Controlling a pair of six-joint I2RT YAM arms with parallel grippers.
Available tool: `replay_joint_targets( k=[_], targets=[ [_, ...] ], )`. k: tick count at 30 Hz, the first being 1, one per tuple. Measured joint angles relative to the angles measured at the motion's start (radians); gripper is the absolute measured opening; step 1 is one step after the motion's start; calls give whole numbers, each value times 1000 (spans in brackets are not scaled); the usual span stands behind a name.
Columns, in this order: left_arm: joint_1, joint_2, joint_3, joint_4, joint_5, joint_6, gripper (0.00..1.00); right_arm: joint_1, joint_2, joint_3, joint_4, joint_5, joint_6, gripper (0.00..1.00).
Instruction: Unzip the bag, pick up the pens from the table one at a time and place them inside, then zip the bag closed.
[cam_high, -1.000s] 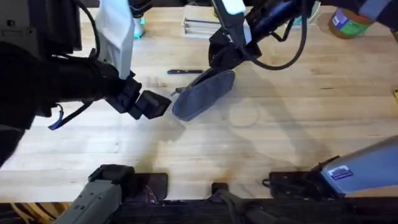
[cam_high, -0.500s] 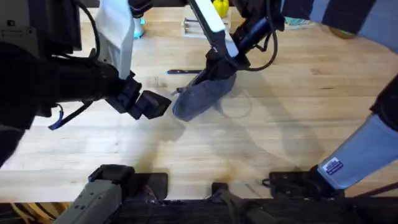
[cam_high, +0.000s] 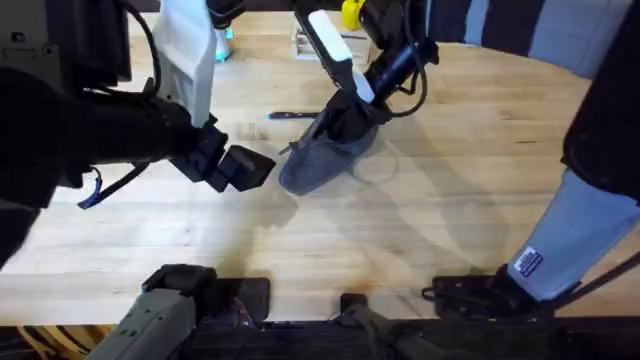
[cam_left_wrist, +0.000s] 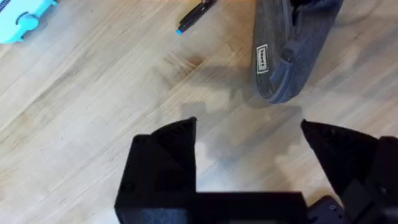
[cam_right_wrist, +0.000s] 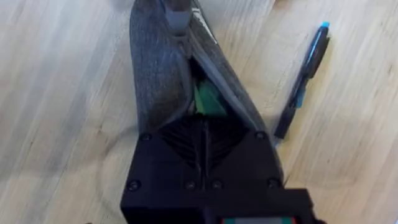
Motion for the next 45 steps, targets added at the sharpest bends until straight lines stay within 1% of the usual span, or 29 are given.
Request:
replay_joint_targets(
  k=[1,2,4,8,9,11,22,28,32,33,40,41,44,45],
  targets=[
    [0,0,0,0,0,0,993,0,0,0,0,0,0,38],
    [0,0,0,0,0,0,993,0,0,0,0,0,1,92],
    [0,0,0,0,0,0,993,0,0,0,0,0,0,348],
    [0,0,0,0,0,0,993,0,0,0,1,1,-1,931],
    [0,0,0,0,0,0,993,0,0,0,0,1,-4,976],
    [0,0,0,0,0,0,993,0,0,0,0,0,-7,995],
    [0,0,0,0,0,0,993,0,0,0,-3,0,-7,995],
    [0,0,0,0,0,0,993,0,-8,1,-75,-7,-7,995],
    [0,0,0,2,0,0,993,0,-44,8,-122,-35,-7,995],
    [0,0,0,3,0,0,993,0,-81,31,-146,-54,-6,995],
    [0,0,0,4,0,0,993,2,-190,92,-139,-74,-7,995],
    [21,0,0,5,0,3,993,4,-219,106,-22,-81,195,995],
    [58,0,0,5,0,3,993,4,-211,106,8,-81,368,995],
    [97,0,0,5,0,3,993,4,-208,106,11,-88,490,995]
  ],
)
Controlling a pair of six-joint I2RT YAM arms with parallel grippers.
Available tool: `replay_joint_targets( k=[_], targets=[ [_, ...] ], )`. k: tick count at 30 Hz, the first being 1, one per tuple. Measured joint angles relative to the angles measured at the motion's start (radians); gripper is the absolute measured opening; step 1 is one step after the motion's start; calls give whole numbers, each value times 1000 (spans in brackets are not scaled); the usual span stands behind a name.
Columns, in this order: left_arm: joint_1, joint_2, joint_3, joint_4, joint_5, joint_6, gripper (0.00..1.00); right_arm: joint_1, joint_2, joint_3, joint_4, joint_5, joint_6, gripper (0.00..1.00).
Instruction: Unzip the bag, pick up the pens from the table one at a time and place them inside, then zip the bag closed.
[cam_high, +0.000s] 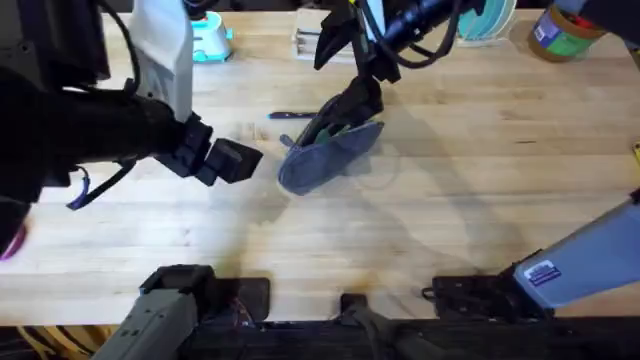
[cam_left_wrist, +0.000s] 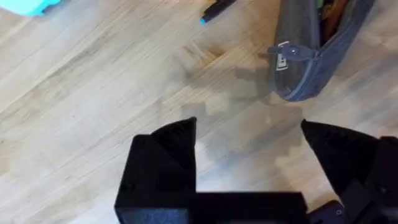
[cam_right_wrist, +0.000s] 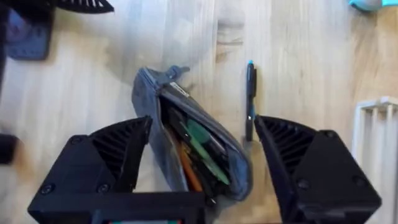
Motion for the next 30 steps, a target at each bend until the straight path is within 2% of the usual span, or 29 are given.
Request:
replay_joint_targets(
  k=[7,10,13,14,16,19,23,30],
  targets=[
    [61,0,0,-3,0,0,993,17,0,0,-80,-77,113,995],
    [77,0,0,-15,-1,6,993,21,0,0,-57,-124,167,995],
    [96,0,0,-29,0,44,993,21,0,0,19,-143,255,995],
    [114,0,0,-33,14,113,993,25,0,0,102,-91,377,995],
    [127,0,0,-33,34,164,993,31,0,0,139,-20,447,995],
    [154,0,0,-33,56,237,993,59,3,0,191,104,514,995],
    [213,0,0,-33,95,339,993,120,22,0,275,260,584,995],
    [353,1,0,-61,287,544,994,170,126,0,355,371,693,995]
  ],
)
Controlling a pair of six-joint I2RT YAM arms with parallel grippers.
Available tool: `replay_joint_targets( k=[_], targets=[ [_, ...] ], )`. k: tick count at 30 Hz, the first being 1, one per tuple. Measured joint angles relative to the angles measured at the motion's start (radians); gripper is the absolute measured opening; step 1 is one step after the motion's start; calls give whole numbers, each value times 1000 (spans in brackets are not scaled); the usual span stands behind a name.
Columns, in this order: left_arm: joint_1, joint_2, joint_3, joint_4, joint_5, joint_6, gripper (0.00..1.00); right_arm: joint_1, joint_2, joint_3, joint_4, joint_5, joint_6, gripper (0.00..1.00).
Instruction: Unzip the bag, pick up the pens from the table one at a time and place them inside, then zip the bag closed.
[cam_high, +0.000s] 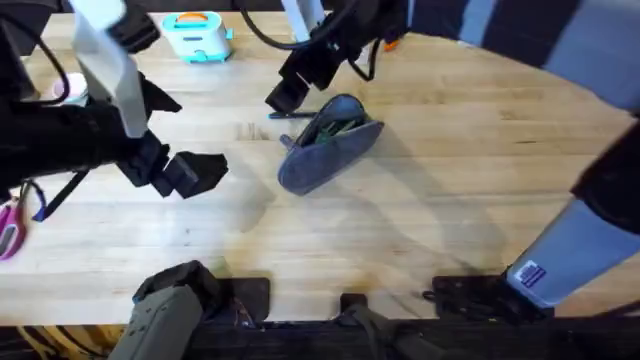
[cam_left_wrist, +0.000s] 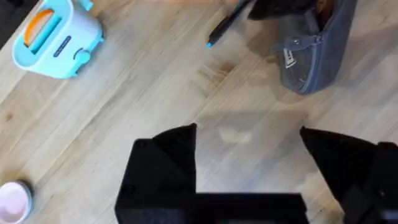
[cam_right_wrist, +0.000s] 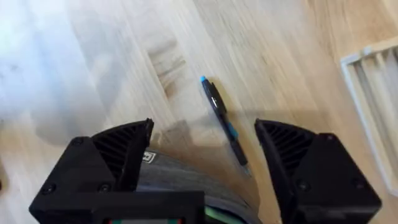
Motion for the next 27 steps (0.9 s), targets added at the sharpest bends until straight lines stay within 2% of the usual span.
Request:
replay_joint_targets(
  k=[3,6,10,13,20,23,24,27],
  targets=[
    [50,7,0,-49,71,78,994,0,46,0,5,17,19,995],
    [85,21,0,-103,106,138,994,0,71,0,5,24,32,995],
    [97,31,0,-151,125,188,994,1,73,0,44,24,35,995],
    [97,35,0,-159,137,212,994,1,88,0,106,24,36,995],
    [98,41,0,-170,140,219,993,2,185,0,117,33,36,995],
    [98,41,0,-170,140,219,993,21,236,0,114,129,34,995],
    [98,41,0,-171,140,219,993,46,238,1,118,193,32,995],
    [98,41,0,-173,140,219,993,63,239,2,117,226,31,995]
  ],
)
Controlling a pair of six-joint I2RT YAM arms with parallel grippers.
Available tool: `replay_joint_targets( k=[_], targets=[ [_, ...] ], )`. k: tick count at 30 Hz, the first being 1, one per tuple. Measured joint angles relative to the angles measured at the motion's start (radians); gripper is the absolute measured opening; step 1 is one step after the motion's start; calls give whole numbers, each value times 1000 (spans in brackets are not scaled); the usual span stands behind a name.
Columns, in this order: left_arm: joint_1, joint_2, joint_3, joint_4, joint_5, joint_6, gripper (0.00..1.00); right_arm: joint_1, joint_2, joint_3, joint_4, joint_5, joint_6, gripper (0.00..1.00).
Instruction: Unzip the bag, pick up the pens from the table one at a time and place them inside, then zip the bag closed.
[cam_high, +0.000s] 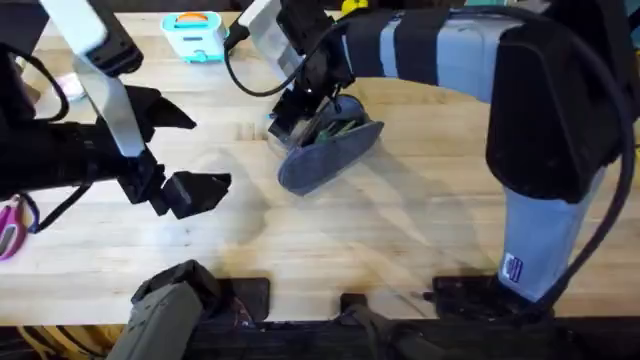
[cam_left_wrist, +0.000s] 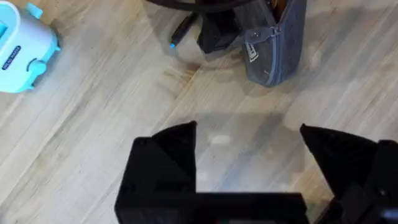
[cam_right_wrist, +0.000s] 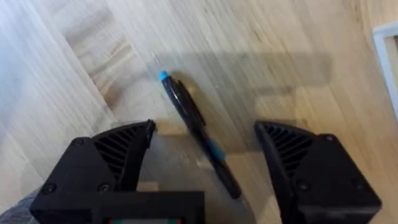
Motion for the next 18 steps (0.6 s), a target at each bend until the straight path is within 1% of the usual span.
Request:
replay_joint_targets(
  k=[2,4,7,10,12,14,18],
  targets=[
    [0,0,0,-1,0,0,993,3,7,13,-19,11,0,930],
    [0,0,0,-1,0,0,993,6,10,18,-27,12,-1,813],
    [0,0,0,-1,0,0,993,10,13,28,-44,17,-15,488],
    [0,0,0,0,0,0,993,17,13,30,-49,44,-30,266],
    [0,0,0,-1,0,0,993,22,13,32,-49,74,-34,137],
    [0,0,0,-1,0,0,994,29,13,34,-39,102,-46,44],
    [0,0,0,0,0,0,994,27,13,32,-8,124,-47,43]
  ],
)
